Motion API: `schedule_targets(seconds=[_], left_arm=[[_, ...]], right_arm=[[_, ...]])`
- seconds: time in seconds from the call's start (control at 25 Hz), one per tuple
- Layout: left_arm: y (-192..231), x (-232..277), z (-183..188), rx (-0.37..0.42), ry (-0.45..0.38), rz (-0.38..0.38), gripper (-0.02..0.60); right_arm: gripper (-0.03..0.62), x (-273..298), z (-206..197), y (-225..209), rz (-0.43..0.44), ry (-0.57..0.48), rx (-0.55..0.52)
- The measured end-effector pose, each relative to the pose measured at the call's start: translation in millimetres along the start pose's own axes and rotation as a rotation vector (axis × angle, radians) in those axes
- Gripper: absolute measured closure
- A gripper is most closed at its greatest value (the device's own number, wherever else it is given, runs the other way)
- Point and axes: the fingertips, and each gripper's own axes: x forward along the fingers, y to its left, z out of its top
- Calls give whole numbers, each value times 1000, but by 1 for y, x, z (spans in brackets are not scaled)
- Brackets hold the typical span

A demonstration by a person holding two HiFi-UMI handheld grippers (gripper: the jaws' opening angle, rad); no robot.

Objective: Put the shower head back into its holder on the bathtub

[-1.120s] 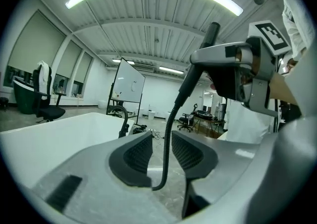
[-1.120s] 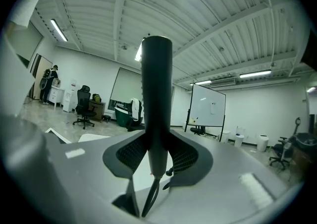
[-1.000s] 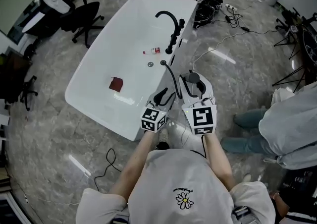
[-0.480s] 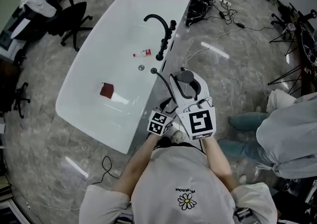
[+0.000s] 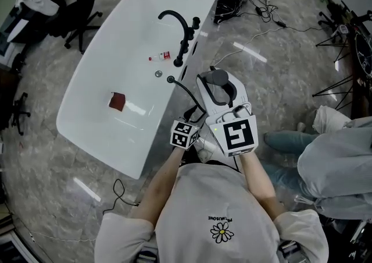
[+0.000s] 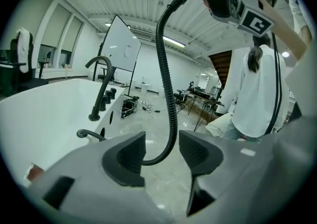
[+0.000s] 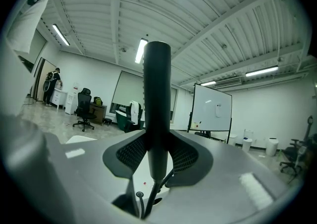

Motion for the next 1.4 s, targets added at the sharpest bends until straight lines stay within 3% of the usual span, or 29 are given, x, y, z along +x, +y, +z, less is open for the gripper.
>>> schedule_targets(seconds=[0.2, 0.44, 0.64, 0.92, 0.96, 1.16, 1.4], left_arm=[[7, 16, 0, -7, 14, 24, 368], [-8, 26, 9, -15, -3, -44, 351], [-5, 32, -8, 7, 63, -52, 345], [21, 32, -4, 8, 80, -1, 480], [23, 32, -3, 2, 81, -3, 521], [41, 27, -2, -20, 79, 25, 525], [85, 8, 44, 4, -3, 115, 525]], right_arm=[[456, 9, -1, -5, 25, -18, 8], [456, 21, -22, -13, -3, 70, 39], [456, 23, -24, -11, 16, 77, 85], [456, 32, -22, 0, 48, 82, 103], [456, 33, -23, 0, 47, 86, 102], [457, 40, -22, -1, 39, 90, 91], [457, 52, -1, -3, 29, 34, 96]])
